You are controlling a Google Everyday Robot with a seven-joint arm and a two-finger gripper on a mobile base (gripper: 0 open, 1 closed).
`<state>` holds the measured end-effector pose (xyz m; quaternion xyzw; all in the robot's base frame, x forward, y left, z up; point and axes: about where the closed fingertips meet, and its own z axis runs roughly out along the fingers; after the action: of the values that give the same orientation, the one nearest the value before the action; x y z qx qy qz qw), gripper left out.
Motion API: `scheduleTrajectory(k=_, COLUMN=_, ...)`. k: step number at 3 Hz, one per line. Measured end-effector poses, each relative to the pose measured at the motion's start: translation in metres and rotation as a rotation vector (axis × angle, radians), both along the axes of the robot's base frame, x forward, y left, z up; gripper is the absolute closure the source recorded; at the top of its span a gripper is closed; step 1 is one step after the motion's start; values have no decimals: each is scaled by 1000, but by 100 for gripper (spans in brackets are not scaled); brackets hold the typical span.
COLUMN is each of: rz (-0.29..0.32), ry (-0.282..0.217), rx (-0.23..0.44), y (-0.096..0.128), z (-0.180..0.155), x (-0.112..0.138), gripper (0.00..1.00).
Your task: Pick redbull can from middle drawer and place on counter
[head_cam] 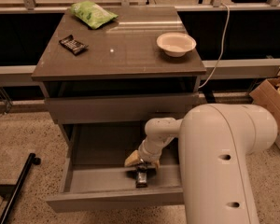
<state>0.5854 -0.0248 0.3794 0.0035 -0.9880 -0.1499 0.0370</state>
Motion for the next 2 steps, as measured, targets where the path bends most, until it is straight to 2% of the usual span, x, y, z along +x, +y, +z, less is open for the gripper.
scheduleTrajectory(k=1, rz=0, ry=21, rx=-9, y=8, z=-8, x=-5, gripper=42)
scheduleTrajectory(k=2, rz=-7, ry=3, rx=-17, y=10, z=1, x=-5, gripper=66)
